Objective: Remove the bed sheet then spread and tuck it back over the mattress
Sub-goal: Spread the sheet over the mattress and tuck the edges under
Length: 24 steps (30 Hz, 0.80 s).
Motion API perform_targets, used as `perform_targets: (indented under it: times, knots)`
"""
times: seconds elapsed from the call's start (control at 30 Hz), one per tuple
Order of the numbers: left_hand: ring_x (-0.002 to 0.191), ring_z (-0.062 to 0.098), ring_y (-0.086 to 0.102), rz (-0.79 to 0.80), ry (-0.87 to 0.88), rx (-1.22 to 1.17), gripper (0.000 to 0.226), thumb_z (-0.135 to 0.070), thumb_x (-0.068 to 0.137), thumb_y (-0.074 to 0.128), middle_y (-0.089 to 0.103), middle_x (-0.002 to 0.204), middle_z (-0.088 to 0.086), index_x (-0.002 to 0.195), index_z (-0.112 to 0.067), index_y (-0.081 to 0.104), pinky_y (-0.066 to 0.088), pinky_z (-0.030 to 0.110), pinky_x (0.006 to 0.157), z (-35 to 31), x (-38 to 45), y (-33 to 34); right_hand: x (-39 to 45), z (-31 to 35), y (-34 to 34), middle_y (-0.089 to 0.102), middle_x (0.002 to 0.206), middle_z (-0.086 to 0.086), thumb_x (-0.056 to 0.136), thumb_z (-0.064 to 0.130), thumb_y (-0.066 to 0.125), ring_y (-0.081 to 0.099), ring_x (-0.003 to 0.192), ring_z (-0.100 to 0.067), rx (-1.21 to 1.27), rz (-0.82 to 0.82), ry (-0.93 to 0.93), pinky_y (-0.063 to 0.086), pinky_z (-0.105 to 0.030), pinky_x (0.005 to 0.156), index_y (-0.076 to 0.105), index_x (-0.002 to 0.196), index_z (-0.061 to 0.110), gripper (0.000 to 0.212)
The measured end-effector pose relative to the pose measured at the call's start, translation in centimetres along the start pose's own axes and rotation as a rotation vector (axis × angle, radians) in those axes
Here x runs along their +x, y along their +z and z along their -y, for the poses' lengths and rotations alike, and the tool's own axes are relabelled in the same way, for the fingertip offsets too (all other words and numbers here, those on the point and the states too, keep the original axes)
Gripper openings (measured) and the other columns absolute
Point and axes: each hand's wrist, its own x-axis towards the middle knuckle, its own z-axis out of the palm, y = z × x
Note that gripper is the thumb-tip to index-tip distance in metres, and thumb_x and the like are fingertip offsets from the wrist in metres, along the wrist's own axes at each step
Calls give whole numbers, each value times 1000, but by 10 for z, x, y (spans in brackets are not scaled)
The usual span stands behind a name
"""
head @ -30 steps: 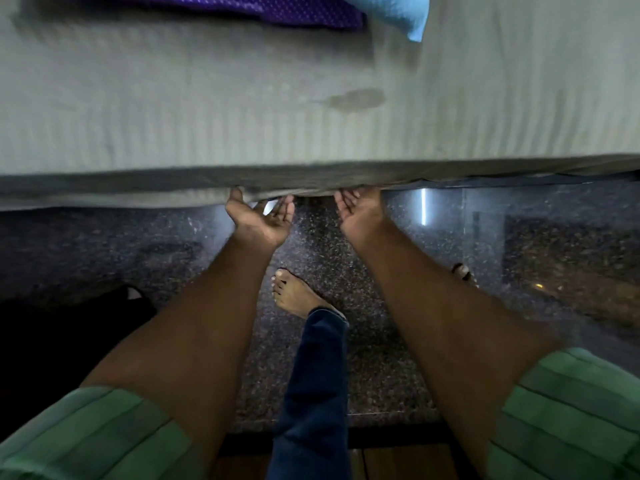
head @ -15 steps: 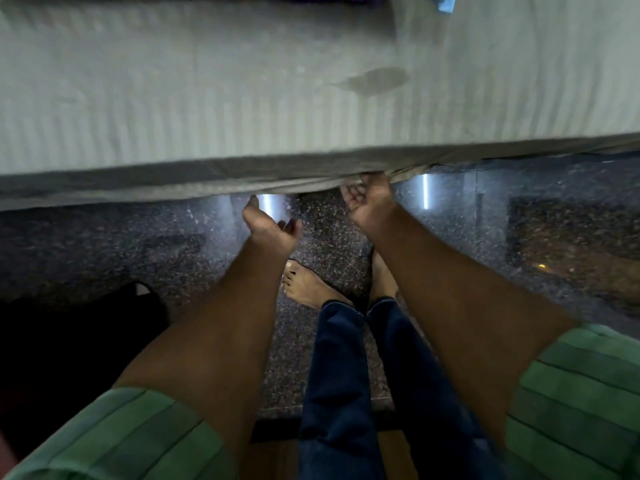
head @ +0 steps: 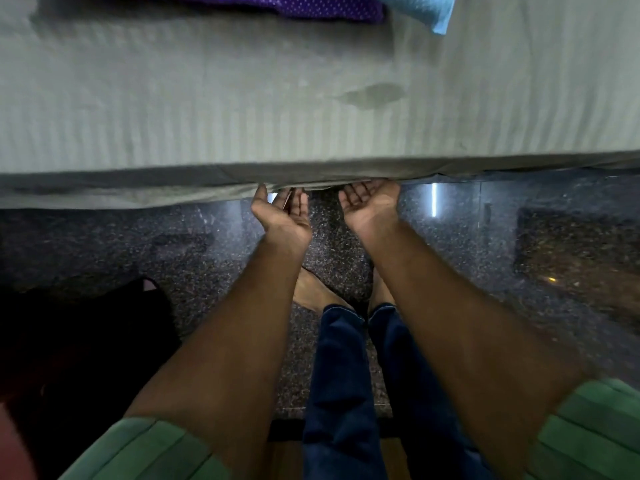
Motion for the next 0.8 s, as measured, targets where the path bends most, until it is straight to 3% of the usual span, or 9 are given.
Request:
perform_targets:
  times: [0.1,0.2,0.27,0.37,0.43,0.5,0.57,0.67,0.8]
  knots:
    - [119,23,64,30,11,24,69,-58,99,44,63,135,13,142,-6,54,50,33,104,2,3,3,1,-3,2,69,121,-12,102,26,50,62,105,-20,-95,-54,-48,51,-29,86,66,122,4,34]
    - [133,27,56,99,-12,-22,79,-64,99,38,59,140,17,143,-1,52,38,39,118,4,0,3,13,-3,-4,60,99,-3,89,28,54,57,99,-15,-131,48,-49,48,-34,104,60,100,7,25]
    - [135,27,54,113,-20,-22,81,-67,99,33,59,142,17,144,-2,52,34,41,120,5,-3,1,12,1,-2,58,94,-2,95,30,52,58,104,-19,-5,19,5,47,-34,104,56,91,11,20]
    - [135,22,53,140,-16,-5,83,-70,98,27,58,145,13,145,-7,52,30,39,120,7,-6,-3,3,3,-4,66,120,-11,107,39,33,60,120,-25,114,37,9,43,-38,112,62,122,7,46]
    - [121,16,55,140,-21,33,85,-72,97,22,58,145,6,145,-10,53,32,33,108,9,-7,-1,4,-1,-10,63,136,-13,107,48,28,59,129,-28,218,84,28,41,-44,116,56,140,7,59]
    - [97,14,53,142,-21,22,84,-73,96,23,61,138,3,146,-13,53,35,29,84,7,-9,9,5,-3,-5,62,140,-13,104,57,28,58,131,-28,280,114,50,40,-46,116,55,144,10,67]
    - [87,16,51,118,-18,-53,75,-70,97,29,62,127,6,139,-16,58,39,28,71,2,-14,28,2,1,8,60,144,-14,100,63,31,57,133,-30,277,127,54,41,-47,116,54,146,13,72]
    - [82,19,53,85,-22,-100,62,-72,94,34,65,108,7,115,-21,64,44,24,62,-1,-11,45,4,8,16,63,138,-15,95,74,28,58,128,-32,284,128,86,40,-51,115,60,138,13,81]
    - [72,16,50,165,-41,44,66,-79,91,28,61,90,0,109,-22,58,34,26,64,-4,5,16,5,8,4,58,142,-13,93,79,25,52,135,-29,235,212,90,31,-52,120,52,144,13,88]
